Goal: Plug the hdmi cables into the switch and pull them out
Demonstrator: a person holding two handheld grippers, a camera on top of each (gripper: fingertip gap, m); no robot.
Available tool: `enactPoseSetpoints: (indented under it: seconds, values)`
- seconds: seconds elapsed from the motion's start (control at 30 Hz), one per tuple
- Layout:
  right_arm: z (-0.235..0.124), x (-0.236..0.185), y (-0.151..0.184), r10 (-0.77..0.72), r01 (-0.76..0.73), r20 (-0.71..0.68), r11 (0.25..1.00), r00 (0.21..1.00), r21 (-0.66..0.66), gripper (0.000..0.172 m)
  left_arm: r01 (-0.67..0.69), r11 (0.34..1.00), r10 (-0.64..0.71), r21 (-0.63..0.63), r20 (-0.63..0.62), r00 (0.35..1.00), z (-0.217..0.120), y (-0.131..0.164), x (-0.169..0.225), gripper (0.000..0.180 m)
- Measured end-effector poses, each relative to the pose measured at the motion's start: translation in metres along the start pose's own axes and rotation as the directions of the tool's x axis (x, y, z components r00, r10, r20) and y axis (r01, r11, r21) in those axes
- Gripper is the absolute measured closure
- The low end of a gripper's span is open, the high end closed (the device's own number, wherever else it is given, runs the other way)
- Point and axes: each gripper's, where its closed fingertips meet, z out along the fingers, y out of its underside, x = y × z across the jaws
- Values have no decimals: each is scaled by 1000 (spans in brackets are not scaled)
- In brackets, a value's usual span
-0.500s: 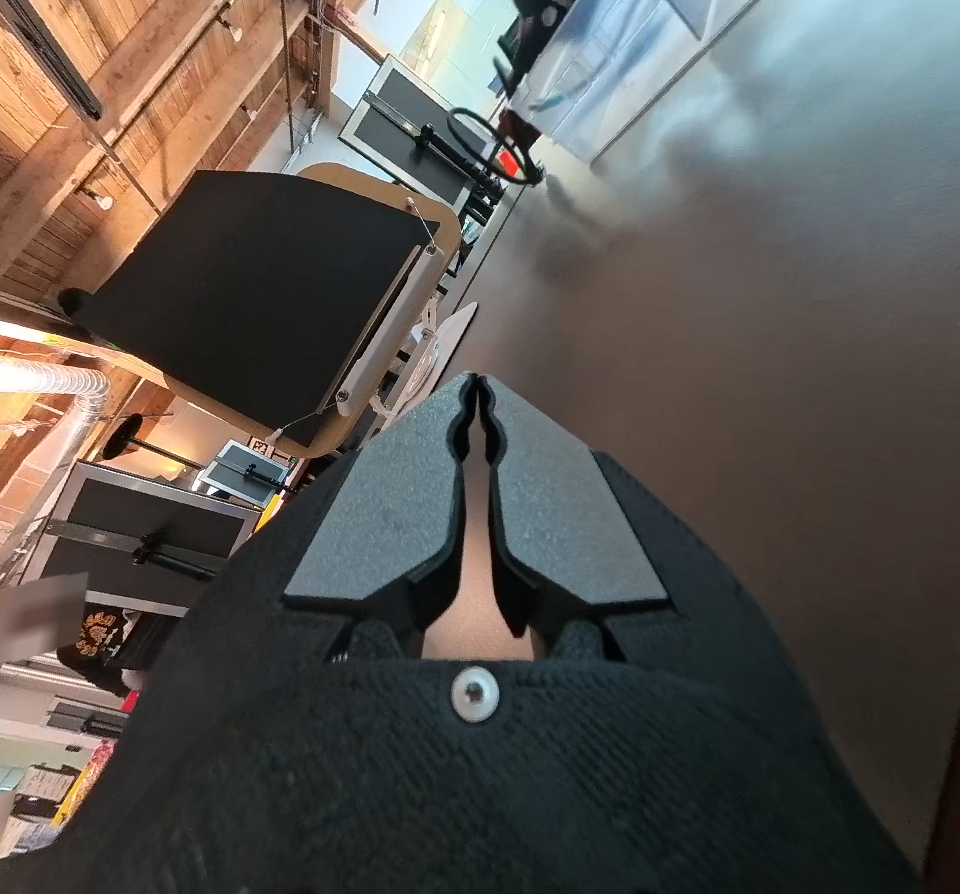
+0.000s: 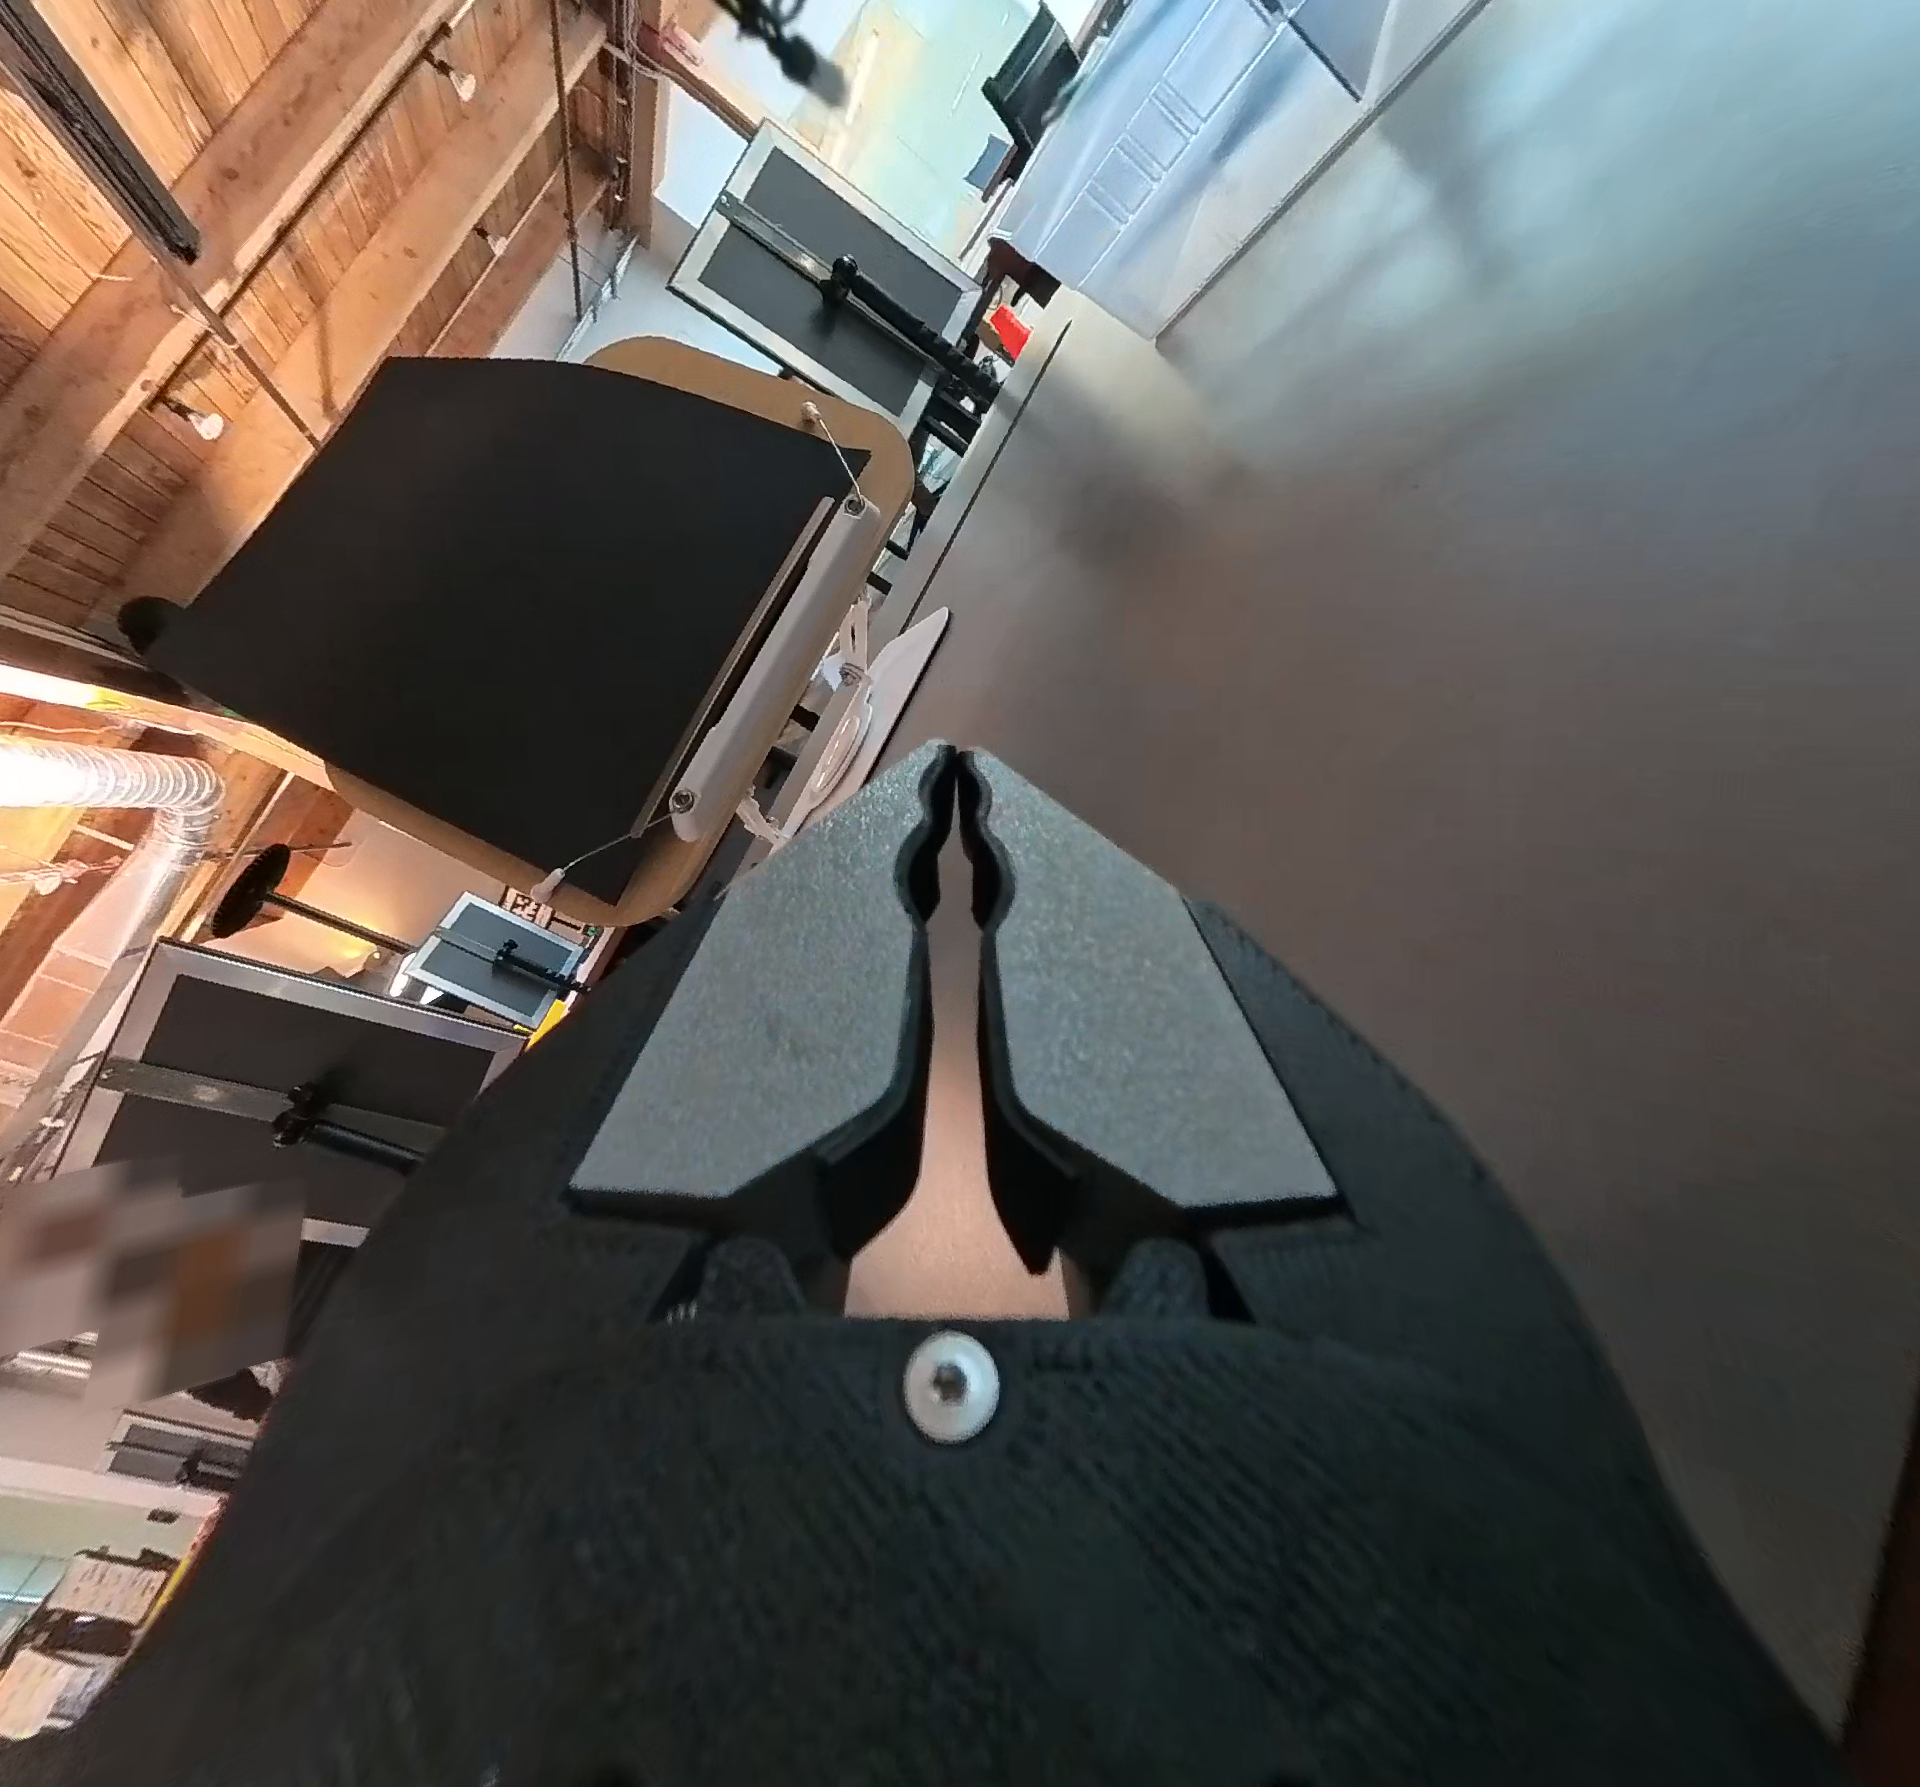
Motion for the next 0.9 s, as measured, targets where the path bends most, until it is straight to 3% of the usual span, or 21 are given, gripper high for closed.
enactPoseSetpoints:
  seconds: [0.27,0.43,0.5,0.6,0.67,0.77,0.83,0.9]
  values:
    - [-46,-7,33,-73,82,42,953,996,-291,153,-18,1000,18,-20,4,1000,2,3,1,180]
    - [-46,-12,40,-118,121,36,871,992,-476,153,-19,1000,19,-24,3,1000,3,4,1,180]
    - [-35,-12,49,-160,150,38,783,986,-604,153,-21,999,21,-27,2,1000,3,4,1,180]
    - [-10,-16,60,-276,243,93,581,957,-777,154,-24,999,24,-29,4,1000,4,4,1,180]
    - [12,-28,65,-370,356,205,405,906,-842,154,-26,999,26,-33,4,1000,4,5,1,180]
    - [53,-63,85,-404,547,451,161,796,-821,154,-30,999,30,-32,2,1000,4,5,2,180]
    - [83,-80,102,-371,601,539,70,757,-796,154,-30,999,31,-28,0,1000,3,4,2,180]
    - [118,-91,117,-384,642,577,56,720,-764,154,-24,1000,24,-20,-1,1000,3,3,2,180]
